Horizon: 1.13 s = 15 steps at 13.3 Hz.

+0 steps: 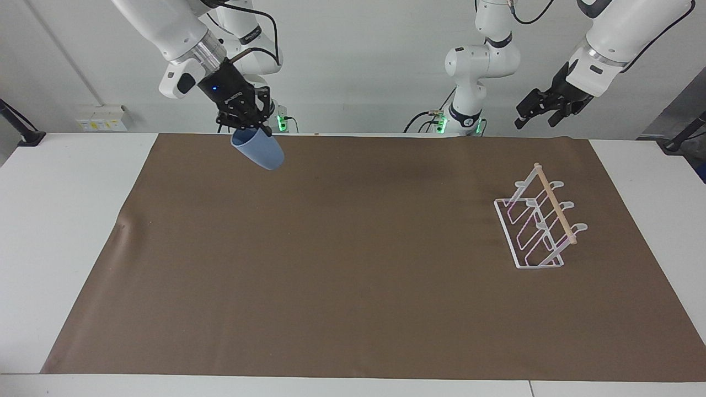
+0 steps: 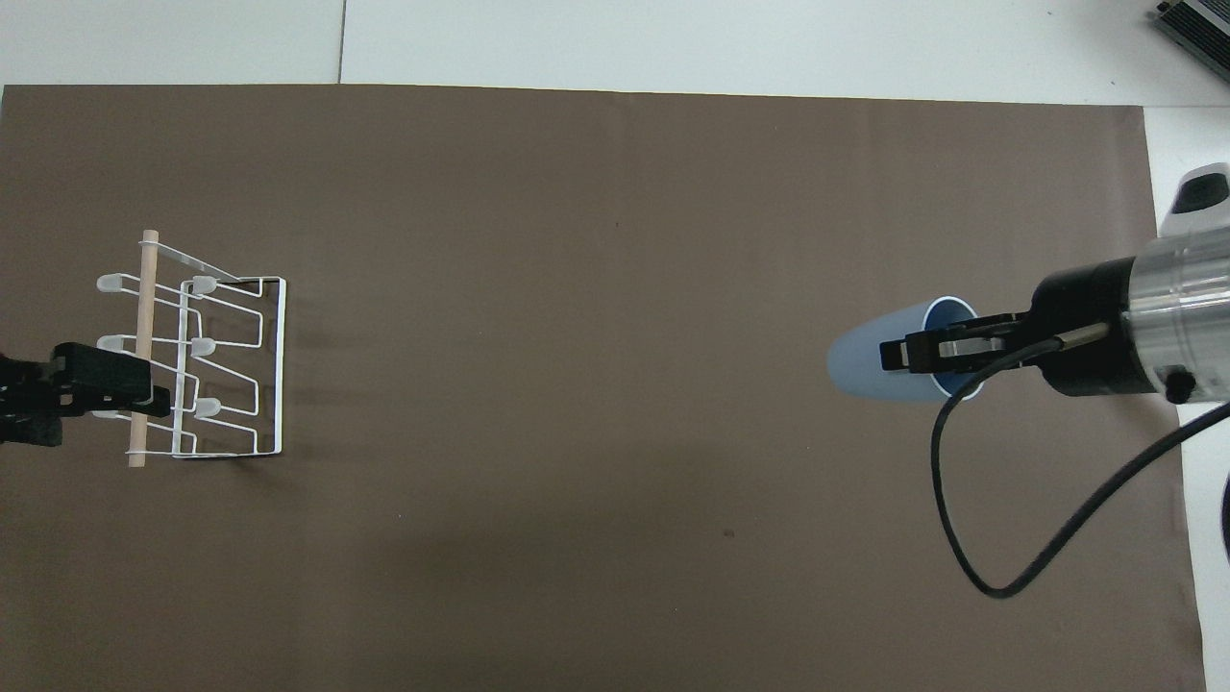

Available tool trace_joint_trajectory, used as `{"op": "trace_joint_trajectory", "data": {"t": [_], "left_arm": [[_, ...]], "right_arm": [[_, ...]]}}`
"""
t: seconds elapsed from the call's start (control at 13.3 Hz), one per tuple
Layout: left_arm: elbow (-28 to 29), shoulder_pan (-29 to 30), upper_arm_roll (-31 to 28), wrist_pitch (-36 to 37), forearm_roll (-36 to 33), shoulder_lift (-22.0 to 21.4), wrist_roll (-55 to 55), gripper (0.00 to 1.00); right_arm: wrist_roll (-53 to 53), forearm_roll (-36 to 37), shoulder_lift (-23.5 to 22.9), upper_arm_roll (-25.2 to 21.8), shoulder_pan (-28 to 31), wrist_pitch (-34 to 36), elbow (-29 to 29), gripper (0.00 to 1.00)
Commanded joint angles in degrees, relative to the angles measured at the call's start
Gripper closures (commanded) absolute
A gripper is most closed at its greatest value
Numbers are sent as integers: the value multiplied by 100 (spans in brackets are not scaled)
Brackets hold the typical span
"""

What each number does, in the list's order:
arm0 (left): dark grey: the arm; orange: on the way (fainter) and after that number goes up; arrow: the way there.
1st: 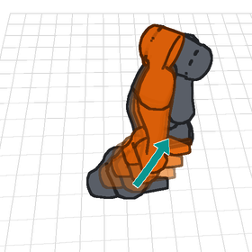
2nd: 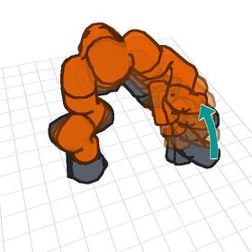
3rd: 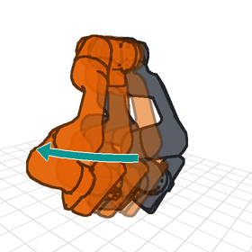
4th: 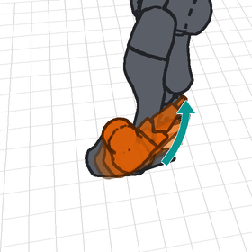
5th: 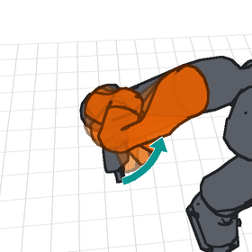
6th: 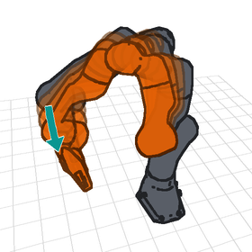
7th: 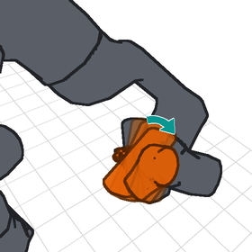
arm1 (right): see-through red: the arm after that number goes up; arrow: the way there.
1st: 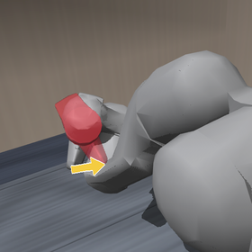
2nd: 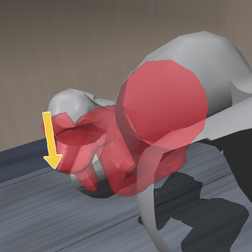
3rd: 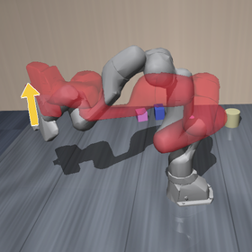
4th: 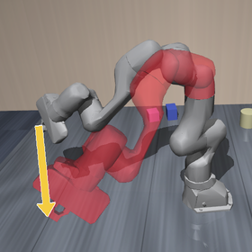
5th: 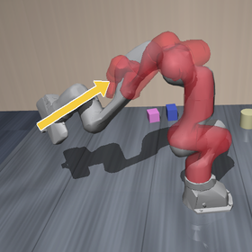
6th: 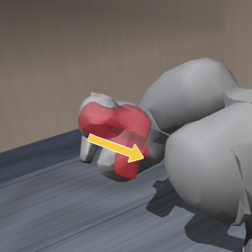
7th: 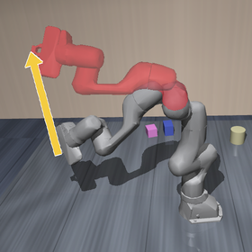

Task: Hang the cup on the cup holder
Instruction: 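Carry the cup toward the left gripper while the left gripper approaches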

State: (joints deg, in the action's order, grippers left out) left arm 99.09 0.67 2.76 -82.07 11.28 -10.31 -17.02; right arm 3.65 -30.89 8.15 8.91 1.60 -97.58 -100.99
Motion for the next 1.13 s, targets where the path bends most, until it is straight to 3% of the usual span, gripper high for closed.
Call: {"op": "trace_joint_trajectory", "data": {"t": [0.0, 0.3, 0.53, 0.75, 1.05], "left_arm": [[233, 301, 6, 59, 740, -130, -1238, 0], [724, 416, 6, -264, 1874, -269, -2961, 0], [1067, 461, 6, -800, 2788, -340, -3876, 0], [1384, 549, 6, -1205, 3905, -446, -4581, 0], [1673, 452, 41, -1504, 4565, -594, -4591, 0]], "right_arm": [[-389, -575, 476, 137, -447, -847, -772, 100], [-1418, -1102, 485, 137, -1309, -1709, -808, 100], [-2051, -1279, 442, 137, -1960, -2746, -808, 100], [-2105, -1279, 433, 137, -2005, -2793, -808, 100], [-2114, -1314, 424, 146, -2005, -2819, -799, 100]]}}
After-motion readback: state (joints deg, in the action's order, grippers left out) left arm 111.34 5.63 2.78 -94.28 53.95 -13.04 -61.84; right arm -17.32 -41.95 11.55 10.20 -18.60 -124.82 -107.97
